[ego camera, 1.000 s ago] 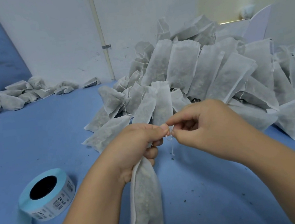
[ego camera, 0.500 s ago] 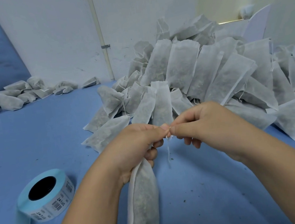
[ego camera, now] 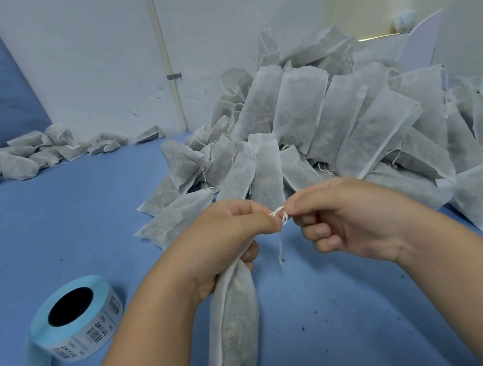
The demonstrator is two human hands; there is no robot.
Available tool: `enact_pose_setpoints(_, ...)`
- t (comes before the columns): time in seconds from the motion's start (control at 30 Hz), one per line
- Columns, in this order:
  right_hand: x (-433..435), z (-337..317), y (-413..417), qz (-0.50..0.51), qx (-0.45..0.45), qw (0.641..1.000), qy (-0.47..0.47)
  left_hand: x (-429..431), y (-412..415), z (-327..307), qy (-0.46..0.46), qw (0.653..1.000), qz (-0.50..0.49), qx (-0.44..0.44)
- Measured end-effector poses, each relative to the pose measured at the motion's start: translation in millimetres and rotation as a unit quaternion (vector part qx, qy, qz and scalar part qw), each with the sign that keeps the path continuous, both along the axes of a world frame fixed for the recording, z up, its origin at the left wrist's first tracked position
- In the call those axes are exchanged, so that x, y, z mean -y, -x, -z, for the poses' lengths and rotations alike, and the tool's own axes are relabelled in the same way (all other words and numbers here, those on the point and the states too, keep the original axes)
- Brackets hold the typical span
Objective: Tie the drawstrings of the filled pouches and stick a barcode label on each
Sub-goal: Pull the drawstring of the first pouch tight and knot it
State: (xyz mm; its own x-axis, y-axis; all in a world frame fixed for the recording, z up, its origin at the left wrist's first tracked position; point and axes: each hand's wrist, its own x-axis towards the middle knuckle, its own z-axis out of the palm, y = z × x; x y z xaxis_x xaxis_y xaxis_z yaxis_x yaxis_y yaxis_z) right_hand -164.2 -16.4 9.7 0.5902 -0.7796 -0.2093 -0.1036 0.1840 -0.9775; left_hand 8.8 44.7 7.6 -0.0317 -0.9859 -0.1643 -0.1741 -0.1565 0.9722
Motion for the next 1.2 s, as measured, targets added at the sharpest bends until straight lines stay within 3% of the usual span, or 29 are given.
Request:
enact_pose_setpoints(0.47, 0.7, 2.4, -1.8, 0.004, 0.034, 0.999, -0.013, 0.7, -1.1, 1.8, -0.017, 1.000, -0.001, -0.003)
enact_pose_setpoints(0.8, -3.1, 1.2, -1.9, 0.042, -0.037, 0.991, 0.119, 1.3, 1.1, 1.9, -0.002, 0.999, -0.037, -0.014)
enact_pose_setpoints(1.2, -2.9, 2.5, -1.5, 0.049, -0.049, 0.987, 0.145, 1.7, 0.8, 2.0, 0.000, 0.999, -0.044, -0.012)
